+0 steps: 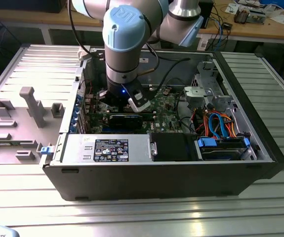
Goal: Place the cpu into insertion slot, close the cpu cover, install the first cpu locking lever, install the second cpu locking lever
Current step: 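Install the second cpu locking lever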
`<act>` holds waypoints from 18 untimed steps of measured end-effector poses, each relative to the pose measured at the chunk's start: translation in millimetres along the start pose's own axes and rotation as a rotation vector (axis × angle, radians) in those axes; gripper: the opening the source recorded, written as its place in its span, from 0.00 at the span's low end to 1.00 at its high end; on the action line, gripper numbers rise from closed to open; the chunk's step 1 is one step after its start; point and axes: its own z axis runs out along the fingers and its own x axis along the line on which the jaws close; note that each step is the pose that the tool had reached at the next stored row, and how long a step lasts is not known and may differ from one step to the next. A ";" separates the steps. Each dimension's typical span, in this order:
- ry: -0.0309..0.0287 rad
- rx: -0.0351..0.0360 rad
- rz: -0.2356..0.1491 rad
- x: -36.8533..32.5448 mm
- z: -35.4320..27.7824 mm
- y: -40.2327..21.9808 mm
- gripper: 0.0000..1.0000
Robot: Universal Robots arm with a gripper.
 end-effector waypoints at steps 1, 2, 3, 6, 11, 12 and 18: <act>-0.0002 -0.0001 0.000 1.0 0.6 0.1 0.11; -0.0003 -0.0002 0.000 2.3 1.1 0.3 0.11; -0.0002 -0.0003 0.000 2.8 1.2 0.3 0.11; -0.0002 0.0009 0.000 2.9 1.1 0.3 0.11; -0.0009 0.0017 0.004 2.9 0.9 0.3 0.11; -0.0026 0.0016 0.011 3.0 0.9 0.4 0.11; -0.0148 0.0021 0.059 2.4 1.2 1.2 0.11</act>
